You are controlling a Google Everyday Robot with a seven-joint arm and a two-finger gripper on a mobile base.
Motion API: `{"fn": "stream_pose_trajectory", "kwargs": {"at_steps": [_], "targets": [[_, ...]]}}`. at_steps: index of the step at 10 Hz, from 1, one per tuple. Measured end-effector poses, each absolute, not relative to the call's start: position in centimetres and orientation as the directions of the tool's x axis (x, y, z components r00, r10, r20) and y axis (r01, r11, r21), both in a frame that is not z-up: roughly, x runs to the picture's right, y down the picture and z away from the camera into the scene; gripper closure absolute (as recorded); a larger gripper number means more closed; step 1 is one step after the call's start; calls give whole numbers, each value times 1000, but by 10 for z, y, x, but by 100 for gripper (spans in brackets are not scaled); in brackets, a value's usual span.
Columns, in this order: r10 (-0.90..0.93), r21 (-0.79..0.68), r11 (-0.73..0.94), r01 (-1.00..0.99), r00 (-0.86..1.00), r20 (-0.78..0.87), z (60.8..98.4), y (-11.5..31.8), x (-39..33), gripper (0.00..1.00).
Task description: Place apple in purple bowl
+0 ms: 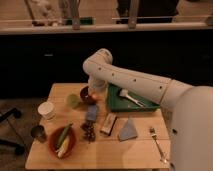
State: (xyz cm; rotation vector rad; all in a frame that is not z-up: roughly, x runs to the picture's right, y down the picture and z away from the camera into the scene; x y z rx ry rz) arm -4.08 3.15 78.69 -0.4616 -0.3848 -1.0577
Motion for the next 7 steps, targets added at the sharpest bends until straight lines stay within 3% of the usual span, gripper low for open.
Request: {"fn": "stream_pose_trajectory", "kwargs": {"at_steps": [7], "targets": [[-748, -129, 288, 949, 307, 589, 831, 14, -46, 100]]}}
